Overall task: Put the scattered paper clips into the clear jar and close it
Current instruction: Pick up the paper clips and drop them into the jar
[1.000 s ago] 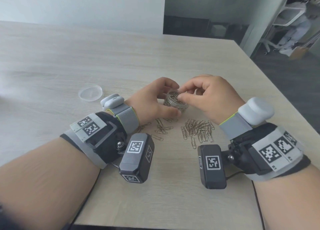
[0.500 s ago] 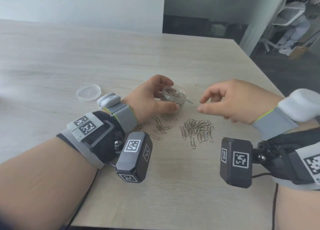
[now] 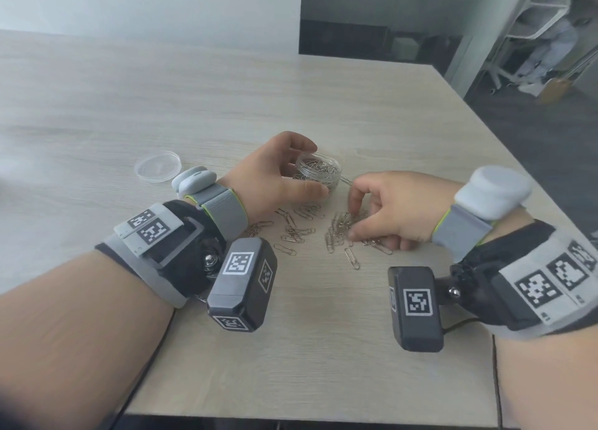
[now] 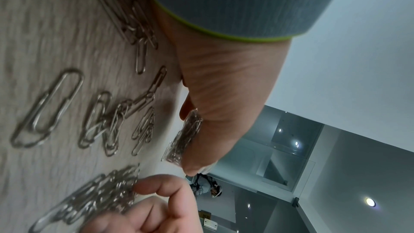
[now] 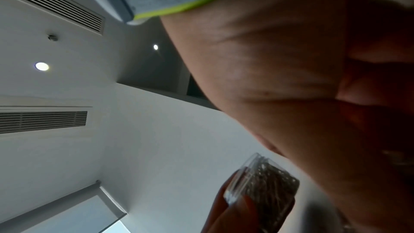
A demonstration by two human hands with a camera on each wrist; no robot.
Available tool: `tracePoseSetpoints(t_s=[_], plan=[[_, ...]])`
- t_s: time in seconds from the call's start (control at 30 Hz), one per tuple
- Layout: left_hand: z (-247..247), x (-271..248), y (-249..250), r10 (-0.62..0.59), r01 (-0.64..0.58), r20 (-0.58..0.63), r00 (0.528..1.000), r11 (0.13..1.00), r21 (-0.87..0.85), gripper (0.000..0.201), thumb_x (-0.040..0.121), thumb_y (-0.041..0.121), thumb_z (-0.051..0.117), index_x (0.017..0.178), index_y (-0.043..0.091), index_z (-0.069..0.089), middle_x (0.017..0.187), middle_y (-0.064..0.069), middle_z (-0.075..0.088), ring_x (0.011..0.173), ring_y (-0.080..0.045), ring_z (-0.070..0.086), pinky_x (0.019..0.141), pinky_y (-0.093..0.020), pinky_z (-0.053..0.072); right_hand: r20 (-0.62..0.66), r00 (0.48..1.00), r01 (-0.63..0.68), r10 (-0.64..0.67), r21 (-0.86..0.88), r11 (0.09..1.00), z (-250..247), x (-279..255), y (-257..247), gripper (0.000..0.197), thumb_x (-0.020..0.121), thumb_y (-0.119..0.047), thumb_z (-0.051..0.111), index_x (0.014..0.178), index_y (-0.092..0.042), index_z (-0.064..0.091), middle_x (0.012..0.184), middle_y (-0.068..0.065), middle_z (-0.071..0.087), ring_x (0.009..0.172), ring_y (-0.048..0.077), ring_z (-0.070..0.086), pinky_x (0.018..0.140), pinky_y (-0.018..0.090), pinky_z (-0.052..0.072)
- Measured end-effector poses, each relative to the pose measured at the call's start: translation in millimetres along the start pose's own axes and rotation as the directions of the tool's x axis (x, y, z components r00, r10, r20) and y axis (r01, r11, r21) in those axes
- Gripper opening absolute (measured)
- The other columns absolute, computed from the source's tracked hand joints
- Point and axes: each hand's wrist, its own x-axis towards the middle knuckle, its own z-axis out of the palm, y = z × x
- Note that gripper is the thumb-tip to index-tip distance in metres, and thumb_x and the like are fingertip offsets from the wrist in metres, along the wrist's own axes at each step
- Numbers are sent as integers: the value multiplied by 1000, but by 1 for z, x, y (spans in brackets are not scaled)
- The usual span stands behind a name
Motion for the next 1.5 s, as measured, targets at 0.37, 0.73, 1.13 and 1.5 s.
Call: tracePoseSetpoints(t_s=[0.37,0.73,1.13,1.5], plan=[[0,2,0,10,-9,9,1000,995,-103,67,52,50,86,112,38,59,115,3,74,74,-3,63,72,-27,51,-384,919,61,-89,-84,995,-7,28,24,37,87,-48,63,118,-27,66,104,-3,56,95,12,55,91,27,42],[-1,3,0,-1,-1,-13,1000,988,-156,66,55,42,88,114,33,60,113,-3,76,95,-27,73,93,-54,60,-32,984,161,-176,-270,949,4,8,-8,90,55,-79,67,134,-41,49,130,-15,38,132,13,30,113,37,30],[-2,0,5,-35,19,-67,997,975,-220,68,55,39,87,117,28,61,102,3,77,92,-21,72,99,-57,55,-126,958,227,-258,-214,950,9,7,-24,32,77,-44,76,107,-36,68,106,-10,51,92,7,53,80,20,38],[0,1,3,-6,2,-36,999,993,-115,64,56,45,89,113,38,61,116,-1,77,101,-27,74,96,-52,58,-245,957,101,-154,-217,971,0,11,-10,15,79,-16,64,82,-31,63,79,-13,59,80,13,54,67,24,37]])
